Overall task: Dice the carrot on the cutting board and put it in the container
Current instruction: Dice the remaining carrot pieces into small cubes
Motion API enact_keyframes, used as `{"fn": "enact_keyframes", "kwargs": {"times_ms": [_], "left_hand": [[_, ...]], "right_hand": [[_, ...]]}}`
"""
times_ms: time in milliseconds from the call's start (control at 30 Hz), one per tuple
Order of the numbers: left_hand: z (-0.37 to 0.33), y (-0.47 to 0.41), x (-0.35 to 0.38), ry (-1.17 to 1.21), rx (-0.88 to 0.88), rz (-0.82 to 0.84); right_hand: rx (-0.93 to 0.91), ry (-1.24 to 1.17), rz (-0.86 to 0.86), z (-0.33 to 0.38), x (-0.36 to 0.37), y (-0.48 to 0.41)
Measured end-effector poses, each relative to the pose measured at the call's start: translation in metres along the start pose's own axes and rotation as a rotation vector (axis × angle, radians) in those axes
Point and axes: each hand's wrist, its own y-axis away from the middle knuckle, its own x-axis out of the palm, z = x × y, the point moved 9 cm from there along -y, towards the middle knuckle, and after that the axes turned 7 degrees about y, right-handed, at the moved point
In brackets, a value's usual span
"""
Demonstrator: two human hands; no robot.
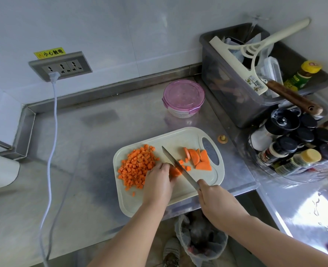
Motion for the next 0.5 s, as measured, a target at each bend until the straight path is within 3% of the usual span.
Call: {"fn": "enact_keyframes", "kwargs": {"times_ms": [500], "left_hand": [[0.001,-0.004,0.006,-0.039,0.0,0.03]], "right_hand": [[0.075,-0.037,0.129,-0.007,0.019,-0.013]]}}
